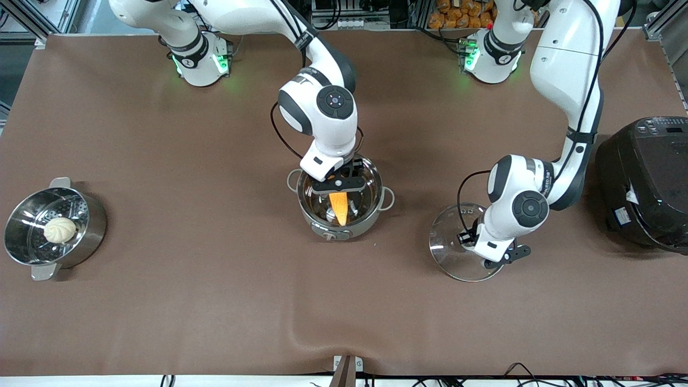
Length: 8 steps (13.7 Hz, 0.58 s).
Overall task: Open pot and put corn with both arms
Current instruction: 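Lower the corn into the pot and open the right gripper, then set the glass lid on the table while the right gripper withdraws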
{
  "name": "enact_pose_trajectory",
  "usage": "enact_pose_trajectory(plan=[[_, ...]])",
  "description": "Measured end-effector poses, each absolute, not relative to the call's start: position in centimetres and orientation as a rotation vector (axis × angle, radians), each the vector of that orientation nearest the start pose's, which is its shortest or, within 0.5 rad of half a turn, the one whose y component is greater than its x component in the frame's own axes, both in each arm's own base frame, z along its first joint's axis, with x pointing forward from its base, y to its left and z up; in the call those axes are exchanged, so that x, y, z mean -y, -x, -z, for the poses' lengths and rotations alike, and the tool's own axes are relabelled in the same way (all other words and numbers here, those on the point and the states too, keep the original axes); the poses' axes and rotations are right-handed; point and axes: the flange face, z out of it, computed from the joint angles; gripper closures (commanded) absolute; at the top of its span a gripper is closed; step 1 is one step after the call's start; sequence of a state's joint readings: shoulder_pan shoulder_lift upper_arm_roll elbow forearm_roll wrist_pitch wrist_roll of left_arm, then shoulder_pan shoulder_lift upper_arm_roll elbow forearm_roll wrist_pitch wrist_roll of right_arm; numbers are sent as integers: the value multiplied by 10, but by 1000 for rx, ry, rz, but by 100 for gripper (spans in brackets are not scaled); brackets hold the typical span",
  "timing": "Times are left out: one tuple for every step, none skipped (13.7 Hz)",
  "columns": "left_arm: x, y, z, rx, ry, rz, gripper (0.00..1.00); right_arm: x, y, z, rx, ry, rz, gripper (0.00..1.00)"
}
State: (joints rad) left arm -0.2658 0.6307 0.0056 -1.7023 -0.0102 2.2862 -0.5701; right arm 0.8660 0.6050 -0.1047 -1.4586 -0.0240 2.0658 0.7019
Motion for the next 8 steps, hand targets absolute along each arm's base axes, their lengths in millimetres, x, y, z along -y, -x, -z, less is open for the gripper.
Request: enact_pose_trajectory(plan=[[173,-648,-223,483,3084,-66,0,-491,-511,-334,118,3226,53,0],[173,-648,-224,480,3084,-62,0,-470,-521,-339,63,3271,-3,0],[173,-649,-228,480,3086,-52,0,-442,-538,-353,0,3288,-32,0],[173,-650,-238,483,3090,-36,0,-410,-559,-372,-41,3281,-30,0],[172,-651,-253,487,3094,-17,0,-375,-580,-395,-61,3265,-16,0],[169,-653,-274,494,3101,12,0,-337,-598,-417,-63,3251,-3,0],[165,-654,-300,504,3106,42,0,-297,-613,-438,-44,3241,2,0],[160,-654,-329,514,3111,74,0,-259,-624,-456,11,3230,9,0]])
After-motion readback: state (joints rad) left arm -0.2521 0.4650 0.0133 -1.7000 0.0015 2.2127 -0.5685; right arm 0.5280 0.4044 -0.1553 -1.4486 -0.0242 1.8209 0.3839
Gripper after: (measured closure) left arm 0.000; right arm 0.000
